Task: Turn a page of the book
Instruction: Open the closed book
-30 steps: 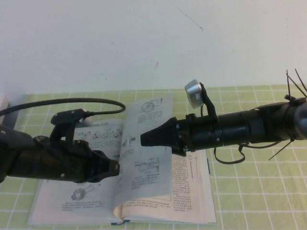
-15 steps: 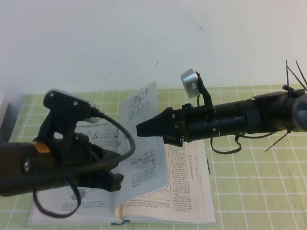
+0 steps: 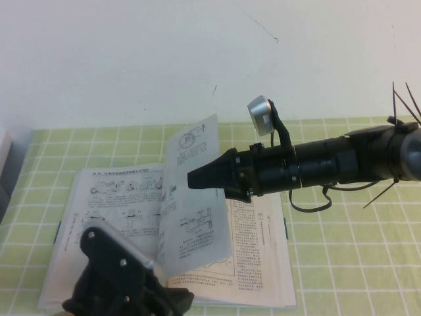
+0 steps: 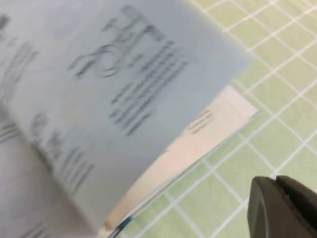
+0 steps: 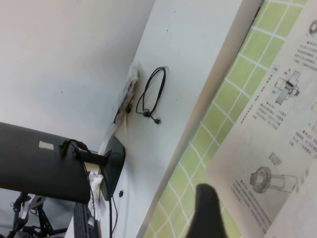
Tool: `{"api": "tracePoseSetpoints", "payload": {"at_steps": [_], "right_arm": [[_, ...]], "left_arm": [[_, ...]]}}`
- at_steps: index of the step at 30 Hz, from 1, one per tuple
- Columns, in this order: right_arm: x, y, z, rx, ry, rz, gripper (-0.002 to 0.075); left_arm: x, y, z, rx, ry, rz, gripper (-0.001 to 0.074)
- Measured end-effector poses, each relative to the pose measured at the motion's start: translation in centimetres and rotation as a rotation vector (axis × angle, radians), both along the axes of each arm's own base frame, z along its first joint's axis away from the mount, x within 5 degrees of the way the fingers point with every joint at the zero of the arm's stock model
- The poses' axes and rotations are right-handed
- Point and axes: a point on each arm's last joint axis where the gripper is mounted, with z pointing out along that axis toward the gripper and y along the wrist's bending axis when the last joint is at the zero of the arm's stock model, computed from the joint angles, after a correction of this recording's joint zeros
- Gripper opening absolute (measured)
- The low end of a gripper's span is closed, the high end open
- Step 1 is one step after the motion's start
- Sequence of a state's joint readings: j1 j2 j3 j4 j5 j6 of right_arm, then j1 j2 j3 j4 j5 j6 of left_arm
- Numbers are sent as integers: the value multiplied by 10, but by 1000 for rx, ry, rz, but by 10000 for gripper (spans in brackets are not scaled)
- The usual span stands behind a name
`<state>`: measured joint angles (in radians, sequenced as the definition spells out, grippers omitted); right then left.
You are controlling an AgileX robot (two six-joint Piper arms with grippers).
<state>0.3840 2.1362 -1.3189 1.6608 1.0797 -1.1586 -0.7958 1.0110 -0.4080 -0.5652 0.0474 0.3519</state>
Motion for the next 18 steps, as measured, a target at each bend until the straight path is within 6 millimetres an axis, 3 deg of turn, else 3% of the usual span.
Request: {"api": "tracePoseSetpoints", "payload": {"at_steps": [4,12,18], "right_arm": [[0,0,0,-1,4,0,479],[1,0,0,1,13,-10,479],[1,0,0,1,14,-13,479]], "left_arm": [[-2,-17,-7,-4,-28,-38,-2],[5,-45,-45,108,42,-55,-4],[18,-54,-62,107,61,52,-4]]}}
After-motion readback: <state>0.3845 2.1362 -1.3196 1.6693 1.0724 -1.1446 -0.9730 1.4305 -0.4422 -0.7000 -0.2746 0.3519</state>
